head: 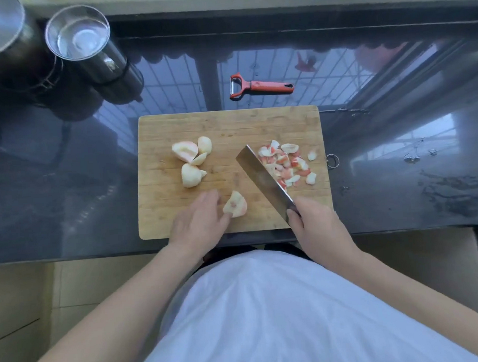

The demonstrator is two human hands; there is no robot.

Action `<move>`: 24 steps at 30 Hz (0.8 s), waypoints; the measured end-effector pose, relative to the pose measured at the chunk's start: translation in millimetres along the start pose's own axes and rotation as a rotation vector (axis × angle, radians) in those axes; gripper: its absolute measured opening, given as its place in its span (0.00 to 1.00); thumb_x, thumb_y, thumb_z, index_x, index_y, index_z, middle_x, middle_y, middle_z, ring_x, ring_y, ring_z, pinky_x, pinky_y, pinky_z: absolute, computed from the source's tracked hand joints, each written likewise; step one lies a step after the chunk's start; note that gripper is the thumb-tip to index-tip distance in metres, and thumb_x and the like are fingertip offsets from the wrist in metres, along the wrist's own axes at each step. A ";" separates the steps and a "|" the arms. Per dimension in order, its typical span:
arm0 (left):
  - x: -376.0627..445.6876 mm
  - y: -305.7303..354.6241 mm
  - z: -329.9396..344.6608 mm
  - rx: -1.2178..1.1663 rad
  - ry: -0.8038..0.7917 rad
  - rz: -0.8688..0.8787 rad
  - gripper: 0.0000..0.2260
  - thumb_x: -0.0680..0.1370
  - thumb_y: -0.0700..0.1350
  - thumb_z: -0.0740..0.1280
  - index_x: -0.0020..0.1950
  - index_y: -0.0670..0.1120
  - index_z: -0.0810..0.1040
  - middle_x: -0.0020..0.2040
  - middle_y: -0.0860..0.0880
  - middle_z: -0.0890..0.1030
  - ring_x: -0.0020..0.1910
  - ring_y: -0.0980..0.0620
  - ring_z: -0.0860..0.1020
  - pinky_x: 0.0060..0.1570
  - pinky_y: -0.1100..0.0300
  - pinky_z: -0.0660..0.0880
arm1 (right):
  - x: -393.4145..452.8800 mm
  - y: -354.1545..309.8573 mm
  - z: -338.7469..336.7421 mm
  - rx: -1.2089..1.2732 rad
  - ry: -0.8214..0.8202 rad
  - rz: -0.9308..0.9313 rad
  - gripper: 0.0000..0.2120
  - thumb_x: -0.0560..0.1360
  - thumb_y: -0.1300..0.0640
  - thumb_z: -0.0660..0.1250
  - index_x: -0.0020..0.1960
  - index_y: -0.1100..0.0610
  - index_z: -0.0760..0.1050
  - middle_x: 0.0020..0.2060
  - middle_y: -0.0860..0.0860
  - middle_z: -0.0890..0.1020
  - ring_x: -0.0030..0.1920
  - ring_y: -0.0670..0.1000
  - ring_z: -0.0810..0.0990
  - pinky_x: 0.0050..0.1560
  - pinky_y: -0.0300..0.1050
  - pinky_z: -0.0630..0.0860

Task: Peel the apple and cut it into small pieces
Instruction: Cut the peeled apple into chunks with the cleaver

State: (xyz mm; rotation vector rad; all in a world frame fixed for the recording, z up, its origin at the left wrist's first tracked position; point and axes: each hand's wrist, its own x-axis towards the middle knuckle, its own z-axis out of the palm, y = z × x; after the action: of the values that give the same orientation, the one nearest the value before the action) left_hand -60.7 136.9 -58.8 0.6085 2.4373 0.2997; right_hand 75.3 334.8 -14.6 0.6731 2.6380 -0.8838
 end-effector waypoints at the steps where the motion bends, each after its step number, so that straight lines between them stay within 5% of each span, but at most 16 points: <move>1: 8.3 -7.8 0.2 0.061 0.024 0.153 0.11 0.81 0.51 0.66 0.62 0.52 0.72 0.58 0.54 0.73 0.56 0.46 0.76 0.45 0.50 0.76 | 0.7 3.1 -2.6 0.017 0.008 0.027 0.14 0.81 0.56 0.58 0.38 0.53 0.61 0.33 0.48 0.72 0.35 0.55 0.71 0.35 0.52 0.70; 4: 33.7 -24.6 0.2 0.276 -0.089 0.541 0.33 0.75 0.36 0.68 0.76 0.58 0.67 0.76 0.50 0.65 0.65 0.45 0.70 0.54 0.51 0.76 | 2.5 8.6 -7.9 0.031 0.018 0.043 0.16 0.81 0.57 0.58 0.36 0.51 0.59 0.32 0.50 0.73 0.35 0.55 0.71 0.35 0.53 0.71; 7: 46.8 -22.4 -6.9 0.388 -0.007 0.680 0.27 0.75 0.38 0.69 0.71 0.56 0.73 0.68 0.51 0.73 0.52 0.47 0.74 0.45 0.55 0.73 | 2.3 10.2 -9.2 0.025 0.029 0.037 0.17 0.81 0.57 0.59 0.35 0.50 0.58 0.32 0.48 0.73 0.34 0.53 0.71 0.35 0.52 0.71; 11: 34.9 -4.6 -2.1 0.219 0.059 0.379 0.16 0.79 0.54 0.70 0.62 0.47 0.76 0.56 0.49 0.75 0.52 0.45 0.77 0.44 0.51 0.75 | 2.1 6.9 -7.6 0.028 0.033 0.039 0.16 0.80 0.57 0.58 0.35 0.49 0.59 0.31 0.45 0.71 0.33 0.51 0.70 0.34 0.51 0.70; 16: 13.9 9.6 19.3 -0.212 0.013 -0.052 0.08 0.81 0.53 0.67 0.50 0.49 0.74 0.48 0.53 0.77 0.48 0.49 0.76 0.43 0.51 0.73 | 5.8 -0.1 -2.6 -0.006 -0.015 0.041 0.12 0.81 0.56 0.58 0.38 0.54 0.63 0.32 0.47 0.72 0.35 0.54 0.72 0.36 0.51 0.71; 24: 26.4 7.7 13.5 -0.620 -0.097 -0.288 0.10 0.81 0.56 0.66 0.52 0.51 0.76 0.44 0.49 0.83 0.40 0.47 0.85 0.45 0.45 0.83 | 1.8 -1.6 10.9 -0.178 -0.112 -0.111 0.08 0.81 0.56 0.58 0.45 0.57 0.67 0.39 0.54 0.76 0.39 0.62 0.76 0.37 0.55 0.73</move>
State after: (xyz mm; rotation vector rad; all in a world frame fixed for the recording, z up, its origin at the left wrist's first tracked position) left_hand -68.7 157.4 -80.1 0.0000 2.1330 0.8355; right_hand 74.1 327.5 -22.9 0.4241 2.6335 -0.6824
